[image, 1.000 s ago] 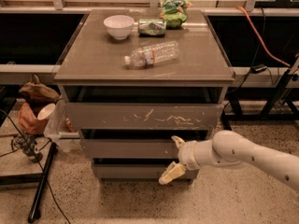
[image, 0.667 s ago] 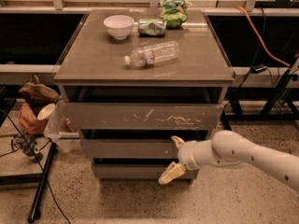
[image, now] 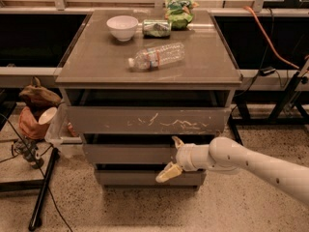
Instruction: Open middle drawer
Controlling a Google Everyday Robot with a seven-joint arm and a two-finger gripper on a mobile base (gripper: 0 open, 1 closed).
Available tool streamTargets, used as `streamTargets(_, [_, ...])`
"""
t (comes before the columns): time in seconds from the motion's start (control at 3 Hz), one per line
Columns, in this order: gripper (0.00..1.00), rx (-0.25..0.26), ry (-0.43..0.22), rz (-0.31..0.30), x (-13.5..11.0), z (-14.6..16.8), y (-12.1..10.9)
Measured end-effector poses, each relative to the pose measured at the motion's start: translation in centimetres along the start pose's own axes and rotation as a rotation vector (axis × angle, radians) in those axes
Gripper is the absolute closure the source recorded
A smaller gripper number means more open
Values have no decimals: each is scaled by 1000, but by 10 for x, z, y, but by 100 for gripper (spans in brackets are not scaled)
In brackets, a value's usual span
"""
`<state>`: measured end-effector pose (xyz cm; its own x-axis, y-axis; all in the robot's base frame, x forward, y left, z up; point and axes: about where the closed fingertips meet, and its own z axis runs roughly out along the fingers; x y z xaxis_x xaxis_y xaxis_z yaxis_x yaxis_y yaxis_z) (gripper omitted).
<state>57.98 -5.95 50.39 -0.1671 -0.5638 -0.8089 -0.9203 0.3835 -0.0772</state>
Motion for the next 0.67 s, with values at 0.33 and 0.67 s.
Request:
streamTargets(0.33, [0,68,-14,-47,-9,15,-16])
streamTargets(0.67, [0,116,24,-86,-9,34,-31])
